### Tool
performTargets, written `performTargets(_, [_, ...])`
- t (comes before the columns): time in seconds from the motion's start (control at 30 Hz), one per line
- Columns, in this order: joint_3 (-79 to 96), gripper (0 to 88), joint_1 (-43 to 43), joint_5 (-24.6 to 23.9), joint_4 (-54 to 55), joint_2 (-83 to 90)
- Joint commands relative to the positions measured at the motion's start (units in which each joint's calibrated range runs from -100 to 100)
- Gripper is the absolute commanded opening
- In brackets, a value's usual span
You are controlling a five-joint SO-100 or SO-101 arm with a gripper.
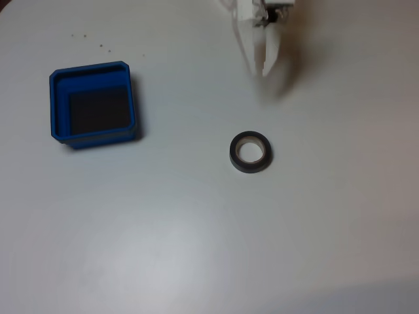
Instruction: Pick the black tape roll and drop it in the blue box
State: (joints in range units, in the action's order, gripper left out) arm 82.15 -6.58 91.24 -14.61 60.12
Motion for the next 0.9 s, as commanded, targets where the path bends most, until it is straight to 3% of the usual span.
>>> performTargets(0.0, [-10.3,1.0,0.0,-0.1,0.5,-8.3])
performTargets(0.4, [-32.8,1.0,-0.5,-0.3,-2.3,-34.6])
performTargets(0.5, [-40.7,1.0,-0.7,-2.4,-11.1,-40.5])
performTargets(0.73, [-66.9,1.0,-0.7,-9.1,-44.6,-49.8])
performTargets(0.87, [-79.7,1.0,-0.9,-12.1,-54.3,-56.4])
